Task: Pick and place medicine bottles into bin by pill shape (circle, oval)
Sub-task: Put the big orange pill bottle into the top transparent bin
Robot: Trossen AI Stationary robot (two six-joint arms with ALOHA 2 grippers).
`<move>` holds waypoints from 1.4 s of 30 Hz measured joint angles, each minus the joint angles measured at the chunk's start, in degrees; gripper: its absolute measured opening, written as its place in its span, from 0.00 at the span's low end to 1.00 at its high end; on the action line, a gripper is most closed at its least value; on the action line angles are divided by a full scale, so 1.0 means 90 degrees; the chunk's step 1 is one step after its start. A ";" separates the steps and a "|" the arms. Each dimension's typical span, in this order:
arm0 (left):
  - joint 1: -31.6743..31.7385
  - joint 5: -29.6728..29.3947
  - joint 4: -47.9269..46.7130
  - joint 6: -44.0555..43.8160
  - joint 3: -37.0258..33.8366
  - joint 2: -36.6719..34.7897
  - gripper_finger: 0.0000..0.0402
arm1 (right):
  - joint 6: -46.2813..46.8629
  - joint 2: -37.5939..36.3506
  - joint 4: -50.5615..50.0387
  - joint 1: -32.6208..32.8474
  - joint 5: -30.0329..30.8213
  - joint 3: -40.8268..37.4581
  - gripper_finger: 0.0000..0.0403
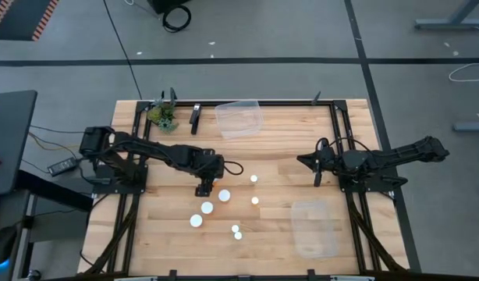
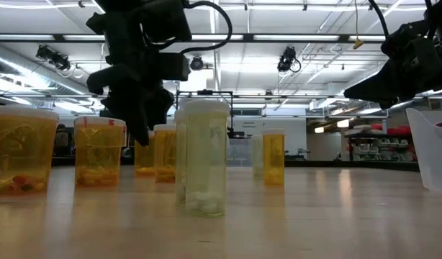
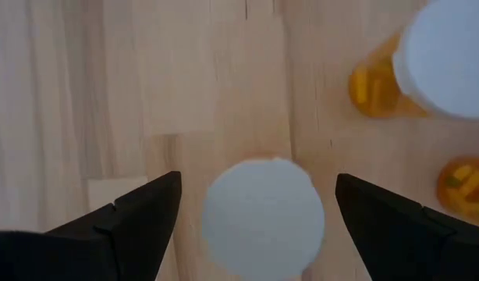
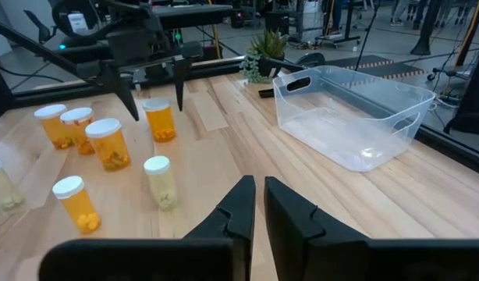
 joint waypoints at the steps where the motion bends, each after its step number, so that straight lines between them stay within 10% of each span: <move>1: 0.0000 0.0000 -0.0060 -0.0002 -0.0007 0.0008 0.87 | 0.0000 0.0003 0.0001 -0.0001 0.0000 0.0000 0.09; 28: 0.0043 -0.0003 0.0089 -0.0088 -0.0007 0.0040 0.53 | 0.0000 0.0003 0.0004 0.0000 0.0000 0.0000 0.09; 42: 0.0753 0.0000 0.0324 -0.0276 -0.0006 0.0040 0.54 | 0.0000 0.0003 0.0006 0.0000 0.0000 0.0000 0.09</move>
